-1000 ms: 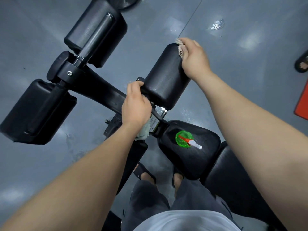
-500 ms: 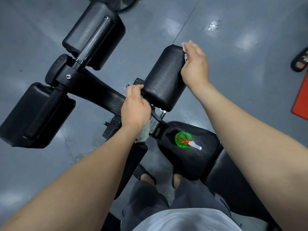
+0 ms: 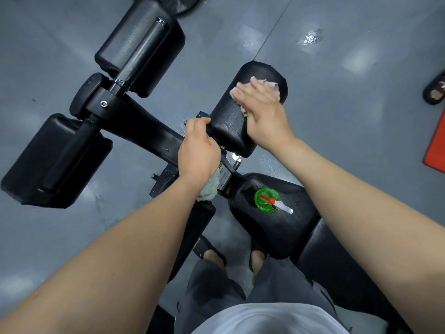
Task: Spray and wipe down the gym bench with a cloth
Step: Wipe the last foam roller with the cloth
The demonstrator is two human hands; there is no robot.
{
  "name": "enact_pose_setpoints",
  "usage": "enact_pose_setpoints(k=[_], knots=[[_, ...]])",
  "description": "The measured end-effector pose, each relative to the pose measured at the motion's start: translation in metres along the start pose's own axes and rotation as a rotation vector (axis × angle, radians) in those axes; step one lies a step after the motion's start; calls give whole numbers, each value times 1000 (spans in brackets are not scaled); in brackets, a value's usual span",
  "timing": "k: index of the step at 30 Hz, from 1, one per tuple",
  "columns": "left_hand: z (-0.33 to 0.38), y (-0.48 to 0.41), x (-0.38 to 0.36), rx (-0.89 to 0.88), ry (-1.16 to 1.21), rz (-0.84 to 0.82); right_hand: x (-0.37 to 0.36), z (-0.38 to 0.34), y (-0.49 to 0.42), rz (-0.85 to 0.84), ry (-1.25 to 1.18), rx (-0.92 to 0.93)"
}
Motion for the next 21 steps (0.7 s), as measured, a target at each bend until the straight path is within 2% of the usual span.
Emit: enact_pose_setpoints(k=[10, 18, 21], knots=[[-2, 0, 1, 11, 25, 0, -22, -47, 60, -105, 10, 204], [-4, -1, 1, -16, 76, 21, -27, -47, 86, -216, 156, 356], [-6, -2, 2, -24, 87, 27, -20, -41, 69, -217, 138, 317]])
Point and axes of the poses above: each hand's wrist, its own y-axis away from the middle knuckle, its own x-axis out of the back of the hand, z = x × y, the point moved 8 cm from there along -y, towards the middle knuckle, and after that the axes turned 2 degrees about y, right-handed, at the moved point
